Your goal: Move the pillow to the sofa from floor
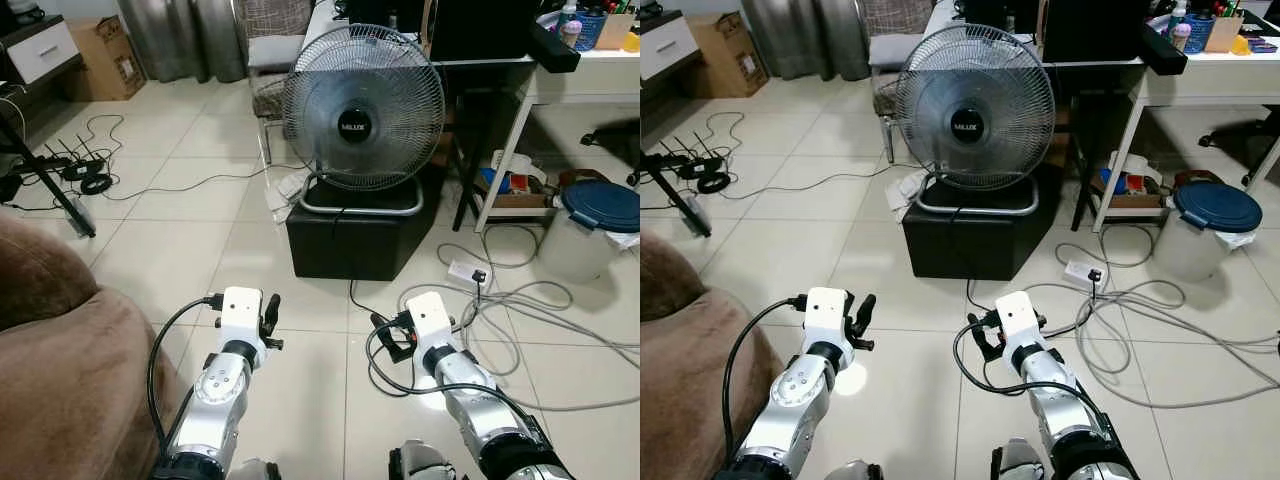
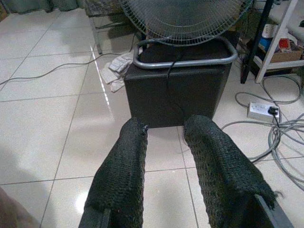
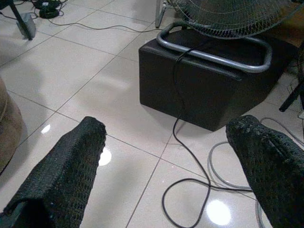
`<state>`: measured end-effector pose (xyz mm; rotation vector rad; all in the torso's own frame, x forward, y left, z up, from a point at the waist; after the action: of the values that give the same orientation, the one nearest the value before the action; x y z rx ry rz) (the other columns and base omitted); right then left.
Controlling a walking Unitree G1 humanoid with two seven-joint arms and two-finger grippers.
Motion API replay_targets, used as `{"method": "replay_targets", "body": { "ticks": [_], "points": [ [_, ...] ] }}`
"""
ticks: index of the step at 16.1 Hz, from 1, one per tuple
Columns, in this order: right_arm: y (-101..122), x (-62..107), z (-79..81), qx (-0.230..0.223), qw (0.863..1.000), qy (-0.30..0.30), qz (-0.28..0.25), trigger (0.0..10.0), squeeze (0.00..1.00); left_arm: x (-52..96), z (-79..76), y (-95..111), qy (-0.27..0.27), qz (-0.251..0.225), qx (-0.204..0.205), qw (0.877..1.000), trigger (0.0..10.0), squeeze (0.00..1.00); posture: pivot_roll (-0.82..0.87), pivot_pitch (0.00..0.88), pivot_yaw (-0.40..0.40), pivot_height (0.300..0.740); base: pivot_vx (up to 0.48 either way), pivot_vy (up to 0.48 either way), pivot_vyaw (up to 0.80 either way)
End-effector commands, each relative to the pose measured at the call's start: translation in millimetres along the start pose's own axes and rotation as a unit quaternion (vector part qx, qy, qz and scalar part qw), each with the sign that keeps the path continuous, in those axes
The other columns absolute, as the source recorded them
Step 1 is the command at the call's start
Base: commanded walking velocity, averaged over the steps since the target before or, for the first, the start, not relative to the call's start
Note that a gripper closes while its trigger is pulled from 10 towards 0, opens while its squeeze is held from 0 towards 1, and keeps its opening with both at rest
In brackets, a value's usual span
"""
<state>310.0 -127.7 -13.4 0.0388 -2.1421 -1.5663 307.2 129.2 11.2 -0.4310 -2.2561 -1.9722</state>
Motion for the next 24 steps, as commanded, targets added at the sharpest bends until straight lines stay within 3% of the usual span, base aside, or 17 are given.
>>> {"method": "replay_targets", "body": {
  "ticks": [1, 5, 20, 24],
  "points": [
    [2.6, -0.8, 2.7, 0.002, 1.000, 0.003, -0.003, 10.0, 0.00, 0.5, 4.5, 5.4, 0.008, -0.014, 0.005, 1.000, 10.0, 0.00, -0.19, 0.000, 0.080, 0.695, -0.480, 0.000, 0.00],
    [2.1, -0.3, 4.0, 0.001, 1.000, 0.005, -0.002, 10.0, 0.00, 1.3, 5.8, 4.0, 0.012, -0.009, 0.005, 1.000, 10.0, 0.00, -0.20, 0.000, 0.082, 0.695, -0.480, 0.000, 0.00],
    [-2.8, 2.1, 7.2, -0.003, 1.000, 0.008, 0.006, 10.0, 0.00, 2.2, 4.0, 4.2, 0.010, -0.010, 0.008, 1.000, 10.0, 0.00, -0.20, 0.000, 0.086, 0.695, 0.000, 0.000, 0.00],
    [-4.0, 2.3, 7.9, -0.002, 1.000, 0.010, 0.009, 10.0, 0.00, 1.5, 1.8, 2.6, 0.010, -0.006, 0.027, 1.000, 10.0, 0.00, -0.20, 0.000, 0.085, 0.695, 0.000, 0.109, 0.00]
  ]
}}
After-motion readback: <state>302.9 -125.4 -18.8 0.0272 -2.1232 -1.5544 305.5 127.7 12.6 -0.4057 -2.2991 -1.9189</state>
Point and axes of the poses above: a point about 5 cm out from each wrist's last joint towards the gripper, its own x axis pointing back from the gripper into the wrist, its own y axis along the axis of the wrist's last joint, z = x × y, the point moved 4 cm from there along -x, pointing out of the wrist towards the gripper, and after that the axes turned 8 degrees about x, right-handed, at the moved point
